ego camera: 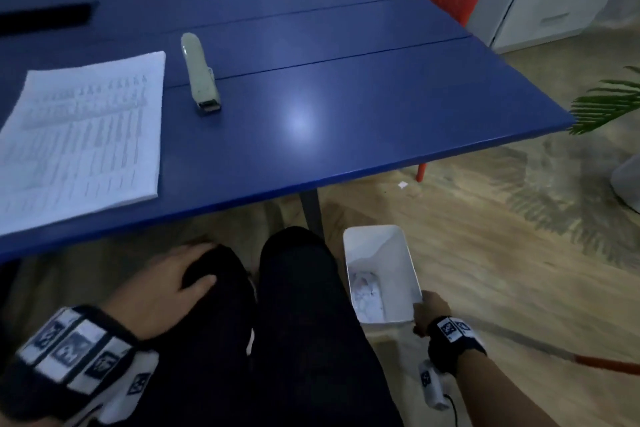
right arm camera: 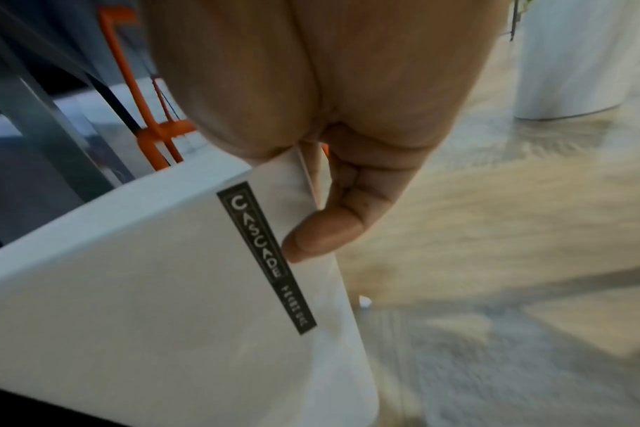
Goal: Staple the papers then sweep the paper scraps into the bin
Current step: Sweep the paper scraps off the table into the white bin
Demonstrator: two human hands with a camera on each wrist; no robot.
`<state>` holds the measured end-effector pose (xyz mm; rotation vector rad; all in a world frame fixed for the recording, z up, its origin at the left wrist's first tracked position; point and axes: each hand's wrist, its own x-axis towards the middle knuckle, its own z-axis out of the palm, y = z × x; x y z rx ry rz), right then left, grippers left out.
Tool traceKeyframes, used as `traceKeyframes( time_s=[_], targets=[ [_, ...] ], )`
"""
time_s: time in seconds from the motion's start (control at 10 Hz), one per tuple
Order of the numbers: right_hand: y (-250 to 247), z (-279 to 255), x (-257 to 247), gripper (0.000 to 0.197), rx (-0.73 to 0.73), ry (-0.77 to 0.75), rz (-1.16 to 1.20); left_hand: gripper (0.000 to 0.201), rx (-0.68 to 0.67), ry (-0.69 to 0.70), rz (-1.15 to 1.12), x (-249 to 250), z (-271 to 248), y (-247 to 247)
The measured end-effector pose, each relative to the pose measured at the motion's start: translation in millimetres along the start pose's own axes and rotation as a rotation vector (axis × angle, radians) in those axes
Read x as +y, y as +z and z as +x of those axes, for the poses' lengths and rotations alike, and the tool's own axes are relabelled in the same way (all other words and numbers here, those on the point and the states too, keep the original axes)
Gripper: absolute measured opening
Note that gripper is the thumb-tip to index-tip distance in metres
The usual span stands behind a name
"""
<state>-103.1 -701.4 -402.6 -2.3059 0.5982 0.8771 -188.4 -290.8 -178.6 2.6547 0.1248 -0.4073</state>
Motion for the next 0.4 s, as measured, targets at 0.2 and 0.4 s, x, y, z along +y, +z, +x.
traceKeyframes(
  time_s=[0.2, 0.4],
  targets=[
    [43, 40, 34, 0.032, -0.07, 0.032, -0.143, 0.07, 0.195, -0.394, -0.179, -83, -17, -23],
    [64, 95, 53, 0.032, 0.005, -0.008, -0.162, 0.055, 0.279, -0.459, -0.261, -103, -27, -21]
  ],
)
